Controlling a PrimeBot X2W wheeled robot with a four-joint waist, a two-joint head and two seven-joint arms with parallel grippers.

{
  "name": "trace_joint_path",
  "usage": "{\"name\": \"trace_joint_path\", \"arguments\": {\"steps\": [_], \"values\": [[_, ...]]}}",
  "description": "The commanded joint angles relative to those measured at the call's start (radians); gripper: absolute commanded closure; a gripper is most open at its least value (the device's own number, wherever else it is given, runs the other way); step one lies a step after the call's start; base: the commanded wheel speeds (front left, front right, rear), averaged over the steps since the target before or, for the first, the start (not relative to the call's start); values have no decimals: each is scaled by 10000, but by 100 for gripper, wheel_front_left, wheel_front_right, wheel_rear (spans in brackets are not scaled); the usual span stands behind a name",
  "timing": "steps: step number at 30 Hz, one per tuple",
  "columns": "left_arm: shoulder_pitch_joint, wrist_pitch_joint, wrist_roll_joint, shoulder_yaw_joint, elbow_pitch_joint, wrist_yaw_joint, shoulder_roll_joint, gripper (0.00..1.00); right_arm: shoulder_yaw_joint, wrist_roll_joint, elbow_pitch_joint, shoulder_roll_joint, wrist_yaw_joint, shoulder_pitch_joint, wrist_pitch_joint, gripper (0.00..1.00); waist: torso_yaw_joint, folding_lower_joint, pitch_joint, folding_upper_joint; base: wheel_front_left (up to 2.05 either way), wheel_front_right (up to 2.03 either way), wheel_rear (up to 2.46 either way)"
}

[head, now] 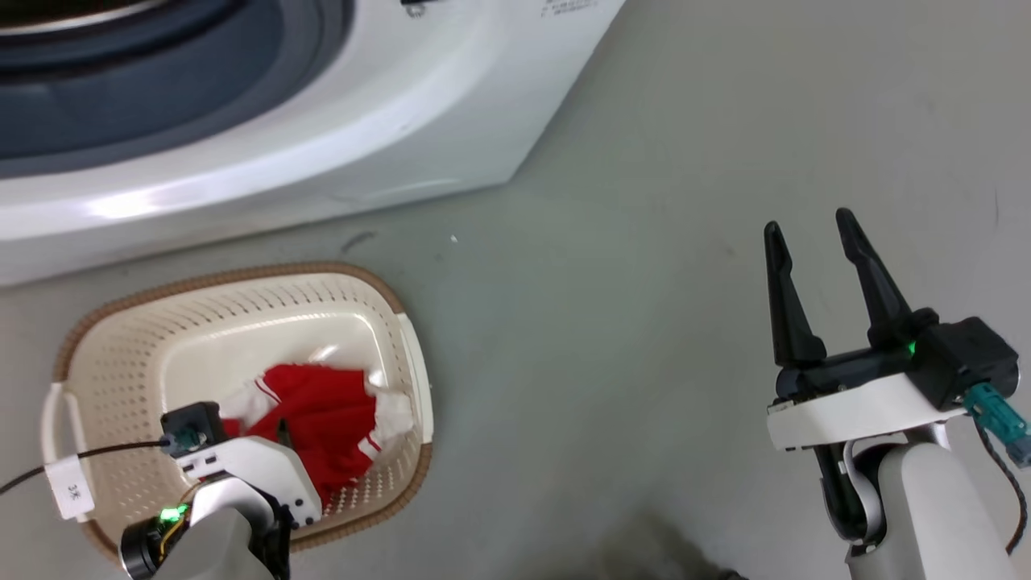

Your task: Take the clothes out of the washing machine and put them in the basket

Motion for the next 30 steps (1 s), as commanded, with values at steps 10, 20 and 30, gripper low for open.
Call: {"name": "trace_joint_path", "arguments": {"steps": [10,20,30], "values": [[1215,-247,229,146,-1642,-68,-381,0,-249,-358,24,-2,-7,813,311,0,973,-1,-2585,0,0,0,0],[2457,-238,1164,707,-4888,255,-639,0,-464,-570,-272,-2,-7,1446,713,0,1466,-1,-3571,0,0,0,0],[3215,-239,2202,1162,-8327,213,-811,0,-503,-605,-545,-2,-7,1883,995,0,1674,-1,-4067,0,0,0,0]]}}
